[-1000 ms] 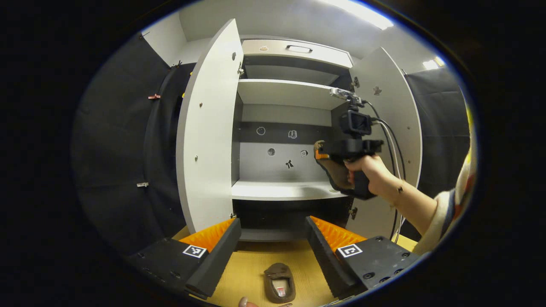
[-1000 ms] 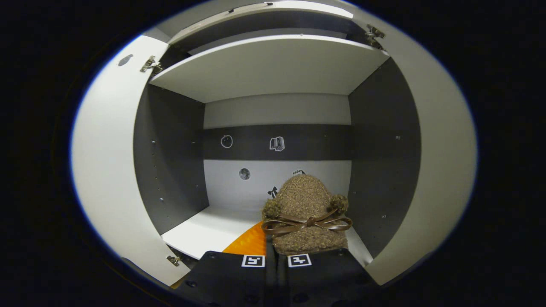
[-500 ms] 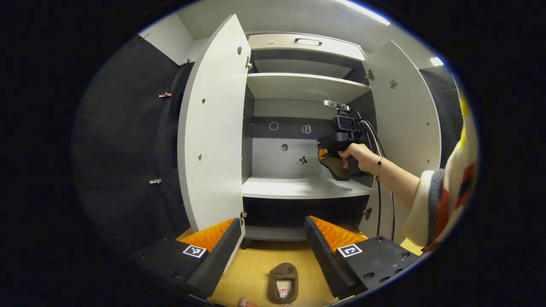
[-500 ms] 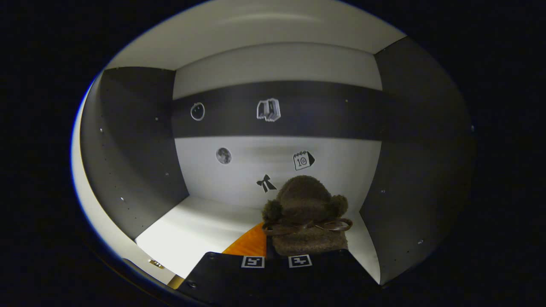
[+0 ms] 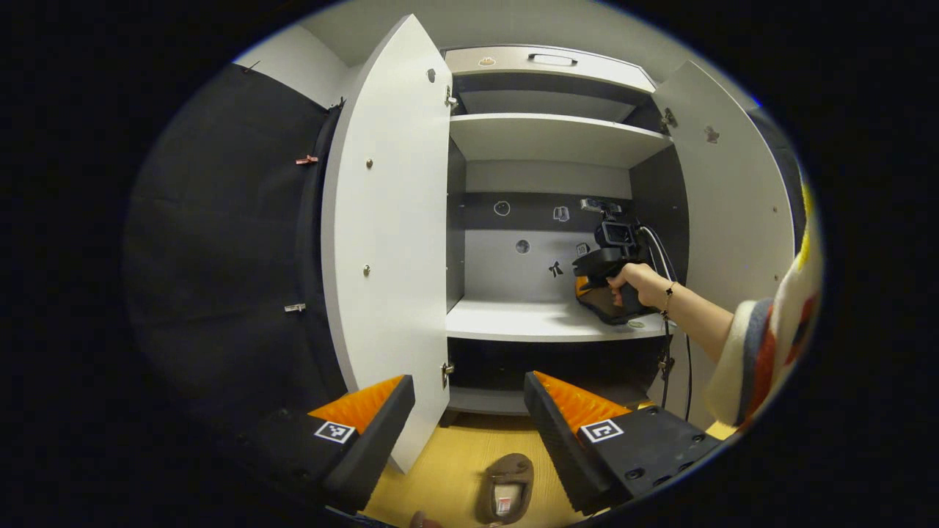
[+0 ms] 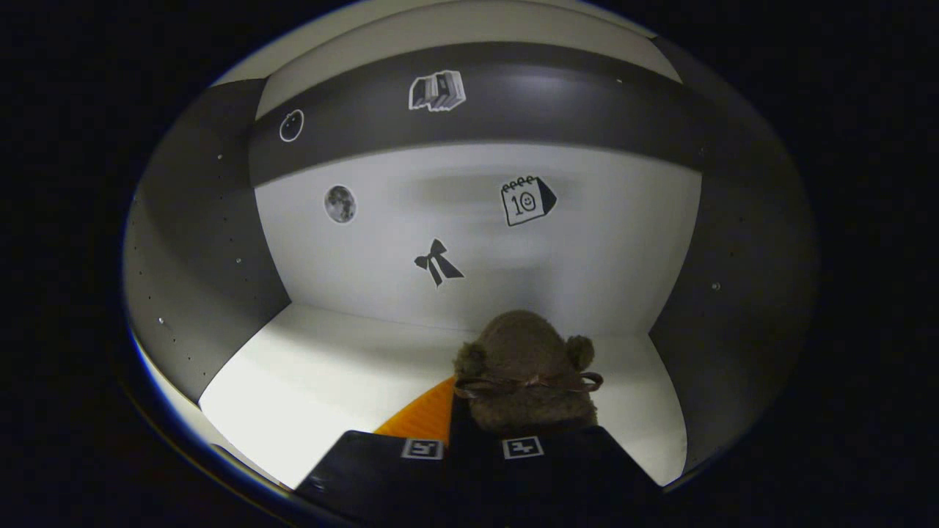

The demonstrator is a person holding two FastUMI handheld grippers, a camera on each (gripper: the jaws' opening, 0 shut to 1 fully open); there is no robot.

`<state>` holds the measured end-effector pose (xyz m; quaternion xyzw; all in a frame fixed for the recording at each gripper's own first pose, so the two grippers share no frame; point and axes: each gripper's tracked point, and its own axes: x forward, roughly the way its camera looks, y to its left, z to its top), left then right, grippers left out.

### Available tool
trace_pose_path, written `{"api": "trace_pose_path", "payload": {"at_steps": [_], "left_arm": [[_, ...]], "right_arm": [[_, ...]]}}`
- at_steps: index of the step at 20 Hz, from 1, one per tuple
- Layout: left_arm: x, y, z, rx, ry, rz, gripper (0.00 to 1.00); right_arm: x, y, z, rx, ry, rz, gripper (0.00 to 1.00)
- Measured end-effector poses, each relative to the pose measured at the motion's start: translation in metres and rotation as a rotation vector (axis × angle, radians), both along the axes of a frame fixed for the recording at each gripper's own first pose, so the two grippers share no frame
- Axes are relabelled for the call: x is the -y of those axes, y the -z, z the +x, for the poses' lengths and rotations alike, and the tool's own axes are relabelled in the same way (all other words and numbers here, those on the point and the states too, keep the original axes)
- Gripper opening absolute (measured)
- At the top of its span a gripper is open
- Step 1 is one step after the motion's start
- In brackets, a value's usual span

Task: Grab one shoe with the right hand and put it into the shoe cabinet, grab the other shoe with the left hand and put it into the shoe cabinet; then close the right door with the right hand and the left door with the left hand.

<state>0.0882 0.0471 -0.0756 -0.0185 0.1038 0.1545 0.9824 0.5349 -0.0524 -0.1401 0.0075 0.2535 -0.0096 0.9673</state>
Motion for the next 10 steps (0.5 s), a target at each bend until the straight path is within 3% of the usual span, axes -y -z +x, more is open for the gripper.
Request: {"api": "trace_pose_path", "payload": {"at_steps": [1, 3, 6, 8, 10], "left_arm": [[0.000, -0.001, 0.000, -0.001, 0.002, 0.008, 0.96], [0.002, -0.003, 0.001, -0.001, 0.009, 0.015, 0.96], [0.004, -0.005, -0.002, 0.010, 0.021, 0.006, 0.96], [0.003, -0.006, -0.008, 0.016, 0.025, 0.001, 0.96], [0.001, -0.006, -0.016, 0.021, 0.026, -0.004, 0.96]], "right_arm": [[-0.001, 0.000, -0.001, -0.005, -0.003, 0.004, 0.22], [-0.007, -0.004, -0.009, -0.014, -0.014, 0.012, 0.24], [-0.019, -0.014, -0.029, -0.017, -0.048, 0.024, 0.82], [-0.020, -0.018, -0.044, -0.014, -0.054, -0.004, 0.95], [-0.022, -0.032, -0.061, 0.010, -0.066, -0.007, 1.00]]}}
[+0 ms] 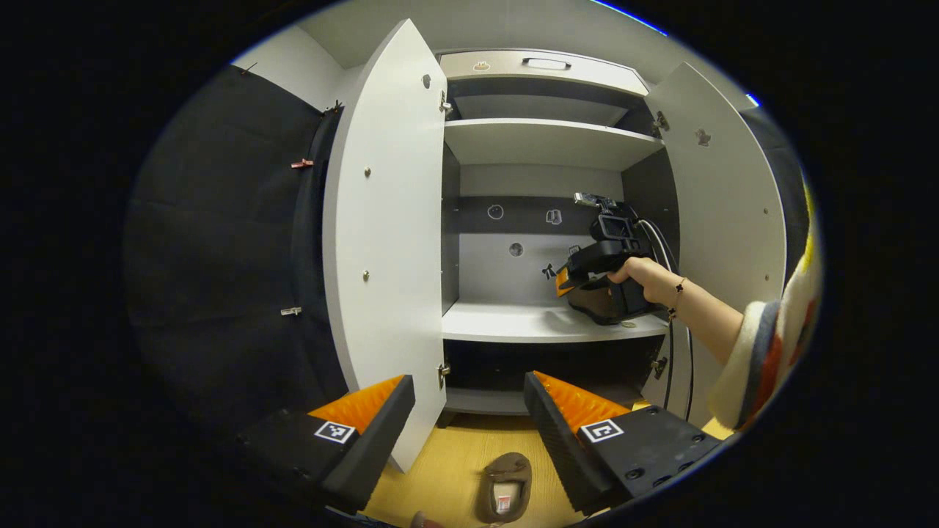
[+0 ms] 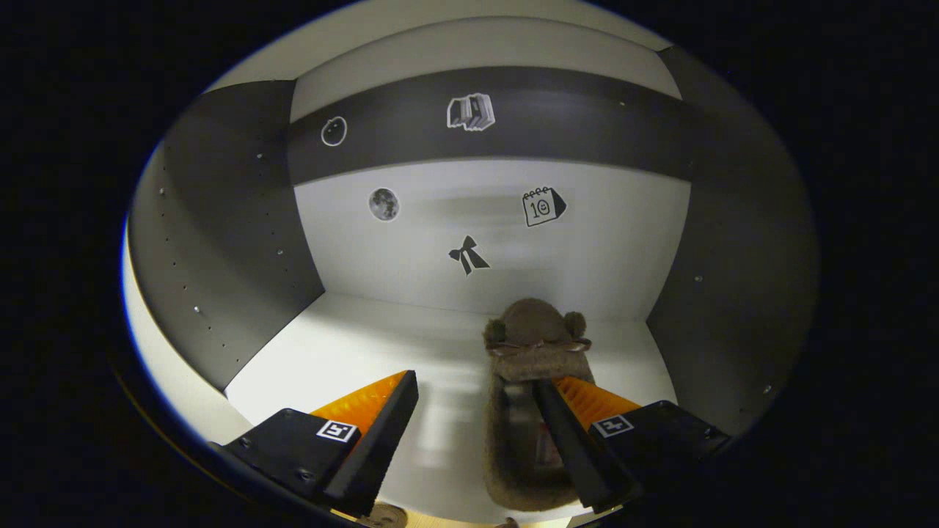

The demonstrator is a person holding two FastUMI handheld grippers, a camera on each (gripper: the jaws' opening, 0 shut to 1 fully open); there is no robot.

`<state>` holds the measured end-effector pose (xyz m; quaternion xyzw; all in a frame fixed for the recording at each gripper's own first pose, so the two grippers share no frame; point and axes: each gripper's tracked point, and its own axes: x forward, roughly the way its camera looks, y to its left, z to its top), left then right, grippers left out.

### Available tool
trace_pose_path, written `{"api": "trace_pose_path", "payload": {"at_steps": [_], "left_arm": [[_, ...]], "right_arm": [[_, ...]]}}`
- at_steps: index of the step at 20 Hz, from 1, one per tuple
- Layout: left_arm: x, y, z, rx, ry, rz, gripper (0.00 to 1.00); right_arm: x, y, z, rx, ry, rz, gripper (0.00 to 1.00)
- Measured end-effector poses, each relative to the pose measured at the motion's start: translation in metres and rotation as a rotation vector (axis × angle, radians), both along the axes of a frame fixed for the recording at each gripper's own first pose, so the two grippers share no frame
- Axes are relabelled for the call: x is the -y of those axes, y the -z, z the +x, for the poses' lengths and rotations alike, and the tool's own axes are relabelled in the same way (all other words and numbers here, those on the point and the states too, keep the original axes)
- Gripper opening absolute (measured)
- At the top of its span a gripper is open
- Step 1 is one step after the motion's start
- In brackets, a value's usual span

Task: Grab one shoe with the right hand and put it into the shoe cabinet, grab the other shoe with the left hand and put it into the shoe cabinet; then close the right door with the right hand and the left door with the left hand.

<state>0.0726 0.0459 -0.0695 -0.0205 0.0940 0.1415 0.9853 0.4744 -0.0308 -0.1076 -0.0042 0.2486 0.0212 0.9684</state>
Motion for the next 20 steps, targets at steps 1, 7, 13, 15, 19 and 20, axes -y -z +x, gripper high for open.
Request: {"api": "trace_pose_path", "payload": {"at_steps": [1, 7, 13, 15, 19, 20], "left_arm": [[-0.002, 0.000, -0.005, 0.003, 0.002, -0.006, 0.96], [0.002, 0.019, -0.023, 0.000, 0.095, -0.075, 0.96], [0.003, 0.054, -0.023, -0.042, 0.204, -0.094, 0.96], [0.007, 0.081, -0.021, -0.072, 0.247, -0.133, 0.96], [0.016, 0.152, -0.017, -0.167, 0.295, -0.219, 0.94], [0.018, 0.172, -0.016, -0.197, 0.298, -0.216, 0.94]], "right_arm": [[-0.002, -0.010, -0.010, 0.021, -0.006, 0.007, 1.00], [-0.025, -0.075, -0.094, 0.215, -0.093, 0.048, 0.99], [-0.027, -0.088, -0.195, 0.422, -0.047, 0.016, 0.99], [-0.030, -0.075, -0.229, 0.431, -0.041, 0.011, 0.99], [-0.028, -0.056, -0.270, 0.473, -0.025, 0.002, 0.99], [-0.025, -0.050, -0.275, 0.479, -0.017, -0.012, 0.99]]}}
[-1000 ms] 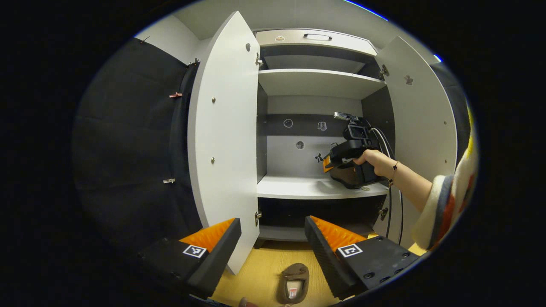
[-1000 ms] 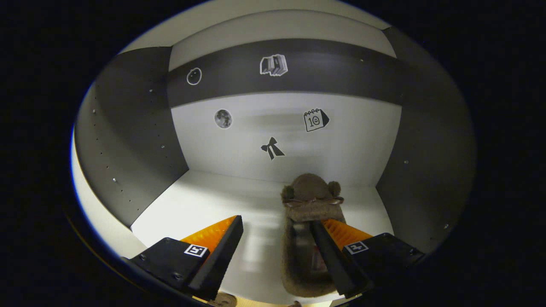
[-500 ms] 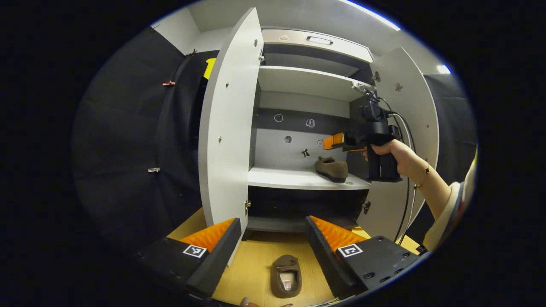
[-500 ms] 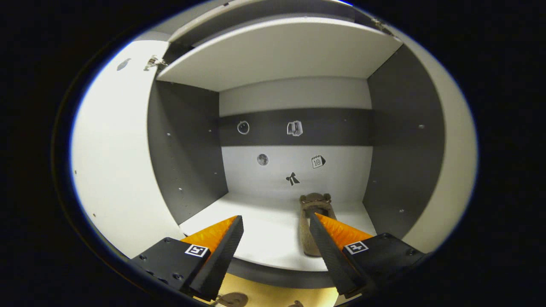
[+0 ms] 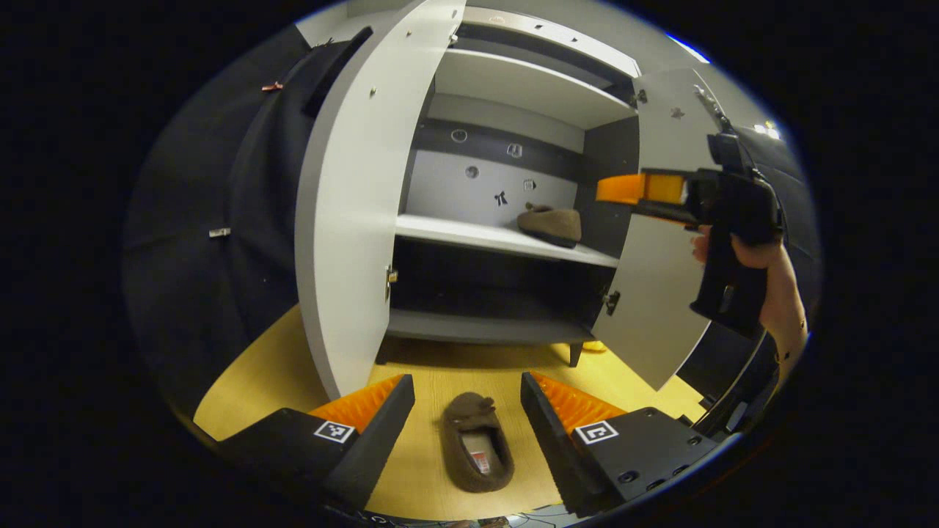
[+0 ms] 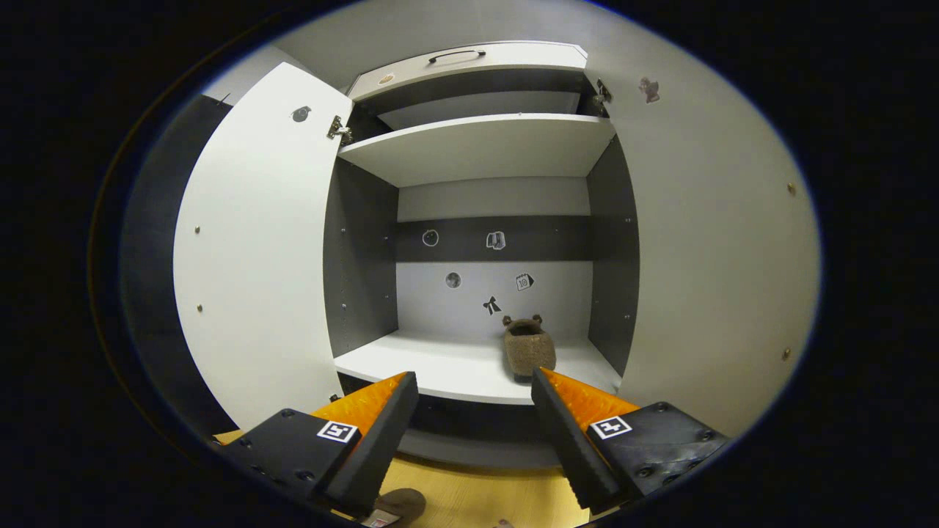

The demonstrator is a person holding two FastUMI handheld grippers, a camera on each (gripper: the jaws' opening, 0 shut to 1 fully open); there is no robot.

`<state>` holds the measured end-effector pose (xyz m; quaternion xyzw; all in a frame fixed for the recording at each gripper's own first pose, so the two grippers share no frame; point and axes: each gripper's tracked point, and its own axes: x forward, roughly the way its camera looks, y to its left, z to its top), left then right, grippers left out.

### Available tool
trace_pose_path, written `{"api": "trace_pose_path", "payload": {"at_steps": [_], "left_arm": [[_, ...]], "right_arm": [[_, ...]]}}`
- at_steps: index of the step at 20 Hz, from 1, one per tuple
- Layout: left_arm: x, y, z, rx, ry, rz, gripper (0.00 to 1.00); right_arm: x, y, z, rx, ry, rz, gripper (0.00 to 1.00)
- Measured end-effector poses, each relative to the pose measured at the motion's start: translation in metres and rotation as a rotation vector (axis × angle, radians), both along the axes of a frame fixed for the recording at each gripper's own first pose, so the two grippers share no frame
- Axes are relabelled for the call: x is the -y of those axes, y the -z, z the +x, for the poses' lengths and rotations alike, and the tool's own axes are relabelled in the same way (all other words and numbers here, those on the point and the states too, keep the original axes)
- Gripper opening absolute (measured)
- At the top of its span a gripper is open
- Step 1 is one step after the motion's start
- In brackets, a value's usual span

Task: Grab one shoe with the right hand and put it into the shoe cabinet, grab the other shoe with the left hand and put it into the shoe cabinet; then close the right door with the right hand and the left door with the left hand.

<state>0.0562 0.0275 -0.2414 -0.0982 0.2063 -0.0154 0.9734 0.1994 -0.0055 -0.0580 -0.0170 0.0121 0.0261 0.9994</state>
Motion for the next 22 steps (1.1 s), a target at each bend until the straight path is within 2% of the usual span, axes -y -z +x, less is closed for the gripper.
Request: {"api": "trace_pose_path", "payload": {"at_steps": [5, 10, 14, 16, 18, 22], "left_arm": [[0.015, 0.086, 0.009, -0.096, 0.050, 0.054, 0.87], [0.020, 0.150, 0.020, -0.181, 0.032, 0.022, 0.83], [0.011, 0.173, 0.038, -0.201, 0.004, 0.018, 0.82], [0.010, 0.180, 0.046, -0.205, -0.001, 0.001, 0.72], [0.006, 0.190, 0.056, -0.217, -0.003, 0.013, 0.71], [0.009, 0.201, 0.077, -0.218, 0.004, 0.048, 0.61]], "right_arm": [[0.018, 0.032, -0.005, 0.022, 0.057, -0.050, 0.98], [0.038, 0.069, 0.006, -0.019, 0.098, -0.048, 0.98], [0.050, 0.094, 0.017, -0.065, 0.103, -0.038, 0.98], [0.051, 0.105, 0.023, -0.080, 0.091, -0.033, 0.98], [0.049, 0.114, 0.030, -0.098, 0.068, -0.035, 0.98], [0.053, 0.129, 0.046, -0.128, 0.045, -0.058, 0.98]]}}
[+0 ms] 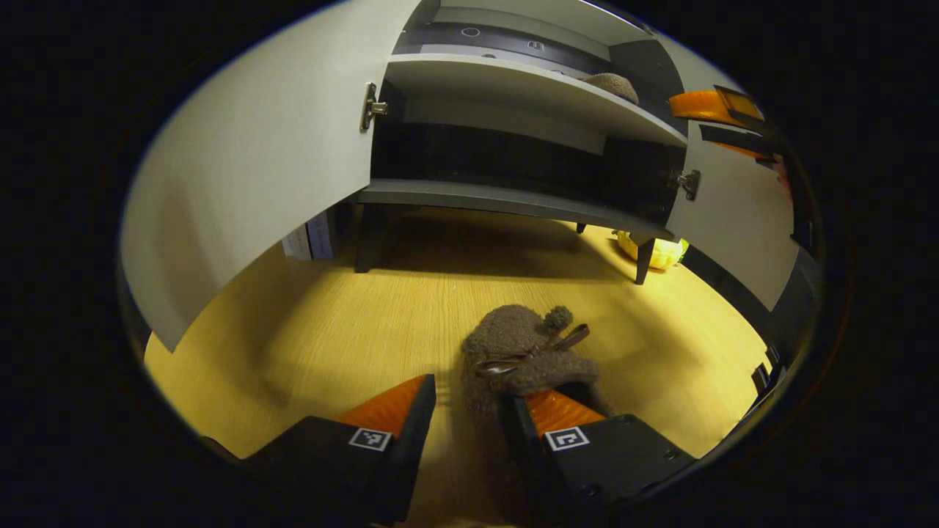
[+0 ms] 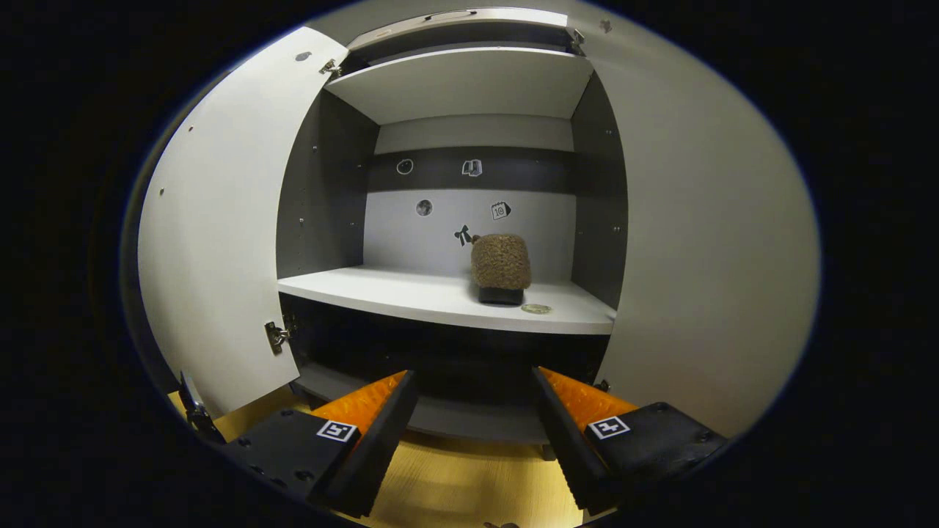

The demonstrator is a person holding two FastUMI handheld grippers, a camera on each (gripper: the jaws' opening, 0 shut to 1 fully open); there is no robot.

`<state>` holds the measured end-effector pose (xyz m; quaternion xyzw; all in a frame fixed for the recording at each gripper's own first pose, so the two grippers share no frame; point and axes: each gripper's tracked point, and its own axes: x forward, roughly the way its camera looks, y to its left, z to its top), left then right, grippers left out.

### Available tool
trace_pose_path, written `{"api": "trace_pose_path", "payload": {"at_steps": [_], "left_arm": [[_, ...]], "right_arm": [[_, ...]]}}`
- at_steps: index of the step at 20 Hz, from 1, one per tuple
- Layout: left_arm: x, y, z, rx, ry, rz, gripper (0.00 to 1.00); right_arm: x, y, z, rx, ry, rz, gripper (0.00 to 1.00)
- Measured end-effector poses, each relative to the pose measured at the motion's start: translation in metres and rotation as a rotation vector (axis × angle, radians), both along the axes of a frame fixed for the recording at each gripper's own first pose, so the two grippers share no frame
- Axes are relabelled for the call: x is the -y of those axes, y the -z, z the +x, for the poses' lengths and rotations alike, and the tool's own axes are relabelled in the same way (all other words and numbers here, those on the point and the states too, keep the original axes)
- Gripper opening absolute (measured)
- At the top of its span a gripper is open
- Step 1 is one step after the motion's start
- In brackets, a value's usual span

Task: Grab one shoe with the right hand and put it into the shoe cabinet, grab the other shoe with the left hand and put it into the shoe cabinet; then close the right door with the right hand and the left door with the left hand.

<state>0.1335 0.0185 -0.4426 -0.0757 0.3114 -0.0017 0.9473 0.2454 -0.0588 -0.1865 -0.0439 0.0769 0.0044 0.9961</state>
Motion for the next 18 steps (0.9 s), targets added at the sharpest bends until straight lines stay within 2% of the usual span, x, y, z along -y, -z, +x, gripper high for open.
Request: {"api": "trace_pose_path", "payload": {"at_steps": [2, 3, 4, 5, 6, 7, 10, 12, 18], "left_arm": [[0.009, 0.005, 0.007, -0.009, 0.025, 0.014, 0.51], [0.009, 0.004, 0.010, -0.007, 0.024, 0.040, 0.42], [0.008, 0.004, 0.014, -0.001, 0.033, 0.066, 0.39], [0.005, 0.004, 0.015, -0.004, 0.030, 0.095, 0.30], [0.002, 0.005, 0.015, -0.006, 0.017, 0.111, 0.27], [0.002, 0.003, 0.016, -0.004, 0.007, 0.114, 0.11], [0.007, -0.006, 0.014, -0.016, 0.018, 0.092, 0.06], [0.005, -0.032, 0.017, 0.013, 0.012, 0.104, 0.06], [-0.012, -0.165, 0.029, 0.132, -0.029, 0.176, 0.06]], "right_arm": [[0.007, 0.008, 0.007, -0.020, 0.003, -0.003, 0.98], [0.010, 0.012, 0.011, -0.032, 0.006, -0.004, 0.98], [0.014, 0.014, 0.014, -0.042, 0.009, -0.005, 0.98], [0.017, 0.017, 0.017, -0.050, 0.012, -0.002, 0.98], [0.018, 0.020, 0.019, -0.059, 0.012, 0.005, 0.98], [0.018, 0.021, 0.021, -0.063, 0.010, 0.013, 0.98], [0.019, 0.020, 0.024, -0.068, -0.001, 0.014, 0.98], [0.018, 0.014, 0.025, -0.067, -0.008, 0.015, 0.98], [0.011, -0.018, 0.025, -0.060, -0.029, 0.034, 0.98]]}}
